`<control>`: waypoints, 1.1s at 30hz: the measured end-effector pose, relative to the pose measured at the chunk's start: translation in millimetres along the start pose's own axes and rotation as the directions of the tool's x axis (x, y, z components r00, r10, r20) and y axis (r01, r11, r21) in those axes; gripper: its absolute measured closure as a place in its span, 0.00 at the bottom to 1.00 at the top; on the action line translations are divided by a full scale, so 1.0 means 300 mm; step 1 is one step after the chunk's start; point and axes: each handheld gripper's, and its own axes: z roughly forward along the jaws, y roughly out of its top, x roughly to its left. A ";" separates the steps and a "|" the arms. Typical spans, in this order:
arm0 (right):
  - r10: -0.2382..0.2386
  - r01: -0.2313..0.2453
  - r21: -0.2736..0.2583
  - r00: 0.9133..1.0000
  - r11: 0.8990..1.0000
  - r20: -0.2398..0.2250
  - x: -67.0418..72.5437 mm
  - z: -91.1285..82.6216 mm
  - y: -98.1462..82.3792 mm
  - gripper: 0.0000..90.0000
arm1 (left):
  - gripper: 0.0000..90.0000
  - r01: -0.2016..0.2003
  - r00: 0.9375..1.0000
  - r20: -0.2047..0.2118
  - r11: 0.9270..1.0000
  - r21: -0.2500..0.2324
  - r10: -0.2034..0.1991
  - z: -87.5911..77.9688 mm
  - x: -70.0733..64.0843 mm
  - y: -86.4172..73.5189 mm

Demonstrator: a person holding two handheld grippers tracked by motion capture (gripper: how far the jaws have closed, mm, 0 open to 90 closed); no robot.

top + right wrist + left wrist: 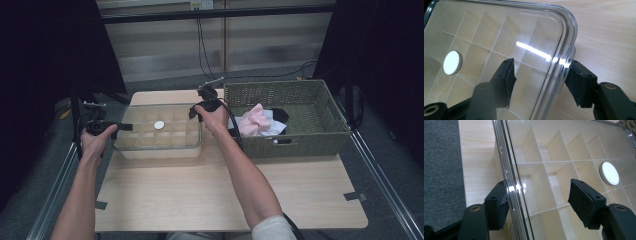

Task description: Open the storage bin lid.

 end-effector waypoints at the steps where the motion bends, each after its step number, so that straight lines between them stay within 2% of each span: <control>1: 0.001 -0.001 0.000 1.000 1.000 0.000 0.000 0.000 0.000 0.47 | 0.39 -0.004 1.000 0.000 1.000 0.000 0.004 -0.003 -0.001 0.000; 7: 0.021 -0.021 0.001 1.000 1.000 -0.008 -0.001 -0.002 0.000 0.47 | 0.39 -0.013 1.000 0.002 1.000 -0.002 0.013 -0.008 -0.004 0.004; 12: 0.040 -0.041 -0.008 0.999 0.999 -0.015 -0.004 -0.007 -0.002 0.46 | 0.39 -0.008 1.000 -0.017 1.000 -0.003 0.008 -0.009 -0.016 0.001; 13: 0.035 -0.035 -0.020 0.999 0.999 -0.016 -0.002 -0.016 0.001 0.45 | 0.38 -0.019 1.000 -0.022 1.000 0.004 0.019 -0.010 -0.020 0.000; 16: 0.037 -0.038 -0.031 0.998 0.999 -0.041 -0.004 -0.025 0.005 0.45 | 0.38 -0.021 1.000 -0.016 1.000 0.003 0.021 -0.016 -0.015 0.001; 18: 0.057 -0.059 -0.029 0.996 0.998 -0.066 -0.013 -0.033 0.007 0.47 | 0.41 -0.028 1.000 -0.015 0.999 -0.026 0.028 -0.029 -0.016 0.002; 20: 0.048 -0.052 -0.040 0.996 0.998 -0.081 -0.014 -0.044 0.007 0.49 | 0.43 -0.028 1.000 -0.011 0.998 -0.051 0.027 -0.042 -0.018 0.003; 22: 0.044 -0.048 -0.053 0.995 0.997 -0.088 -0.009 -0.055 0.010 0.50 | 0.43 -0.046 0.999 -0.012 0.999 -0.026 0.045 -0.043 -0.017 0.005; 25: 0.048 -0.053 -0.053 0.994 0.997 -0.098 -0.009 -0.062 0.009 0.54 | 0.44 -0.043 0.999 -0.017 0.998 -0.042 0.042 -0.047 -0.019 0.003; 28: 0.049 -0.060 -0.082 0.990 0.995 -0.129 -0.019 -0.074 0.002 0.60 | 0.49 -0.034 0.999 -0.007 0.998 -0.060 0.034 -0.057 -0.016 0.002; 31: 0.066 -0.079 -0.084 0.987 0.993 -0.145 -0.030 -0.079 -0.001 0.64 | 0.51 -0.022 1.000 0.009 0.996 -0.089 0.022 -0.066 -0.016 0.002; 33: 0.089 -0.109 -0.098 0.977 0.989 -0.192 -0.044 -0.091 -0.006 0.67 | 0.54 -0.010 1.000 0.022 0.995 -0.103 0.012 -0.073 -0.012 0.002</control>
